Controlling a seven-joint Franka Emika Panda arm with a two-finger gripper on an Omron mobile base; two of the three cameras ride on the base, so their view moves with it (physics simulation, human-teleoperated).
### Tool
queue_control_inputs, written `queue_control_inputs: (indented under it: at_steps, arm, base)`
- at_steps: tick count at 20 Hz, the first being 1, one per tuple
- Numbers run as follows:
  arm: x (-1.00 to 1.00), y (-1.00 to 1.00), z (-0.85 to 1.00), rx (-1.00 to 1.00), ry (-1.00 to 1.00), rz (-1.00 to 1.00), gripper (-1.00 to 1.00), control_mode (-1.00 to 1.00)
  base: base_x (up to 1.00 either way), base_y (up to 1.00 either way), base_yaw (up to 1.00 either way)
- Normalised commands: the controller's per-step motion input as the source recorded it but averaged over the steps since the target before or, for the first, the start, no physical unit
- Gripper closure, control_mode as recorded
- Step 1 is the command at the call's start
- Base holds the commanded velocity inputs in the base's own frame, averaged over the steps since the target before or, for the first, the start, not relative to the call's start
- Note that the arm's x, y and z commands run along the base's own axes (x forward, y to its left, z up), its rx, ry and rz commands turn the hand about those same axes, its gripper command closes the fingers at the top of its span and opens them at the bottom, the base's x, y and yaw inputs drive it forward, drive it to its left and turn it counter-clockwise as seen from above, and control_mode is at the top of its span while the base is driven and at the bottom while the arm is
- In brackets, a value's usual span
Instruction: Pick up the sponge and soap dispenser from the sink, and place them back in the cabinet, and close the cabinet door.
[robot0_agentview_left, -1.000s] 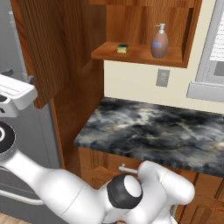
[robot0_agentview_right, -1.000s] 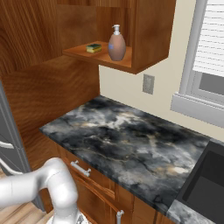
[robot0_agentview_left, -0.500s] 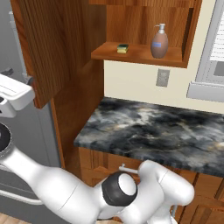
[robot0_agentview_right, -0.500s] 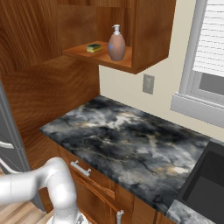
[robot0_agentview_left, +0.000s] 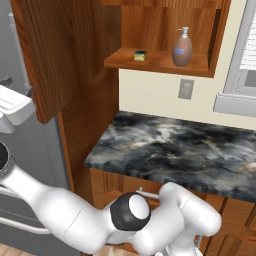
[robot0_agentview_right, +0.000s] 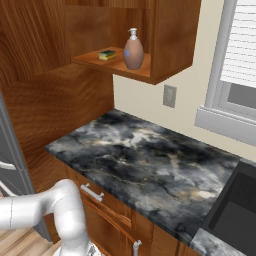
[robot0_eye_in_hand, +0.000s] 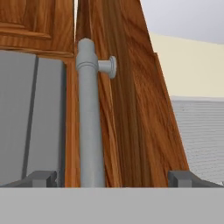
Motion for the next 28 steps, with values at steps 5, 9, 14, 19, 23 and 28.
queue_control_inputs:
  at_steps: [5, 9, 14, 19, 23, 28]
  arm:
    - [0.19, 0.08, -0.01, 0.00, -0.01, -0.05, -1.00, -1.00]
    - [0.10, -0.04, 0.00, 0.00, -0.04, -0.12, -1.00, -1.00]
    - [0.07, -0.15, 0.00, 0.00, -0.04, -0.14, -1.00, -1.00]
    - [0.10, -0.27, 0.00, 0.00, -0.03, -0.12, -1.00, -1.00]
    - [0.09, -0.42, 0.00, 0.00, -0.02, -0.06, -1.00, -1.00]
    - [0.03, -0.46, 0.00, 0.00, 0.00, 0.00, -1.00, -1.00]
  base:
    - [0.00, 0.00, 0.00]
    - [0.00, 0.00, 0.00]
    - [0.00, 0.00, 0.00]
    - [0.00, 0.00, 0.00]
    - [0.00, 0.00, 0.00]
    - [0.00, 0.00, 0.00]
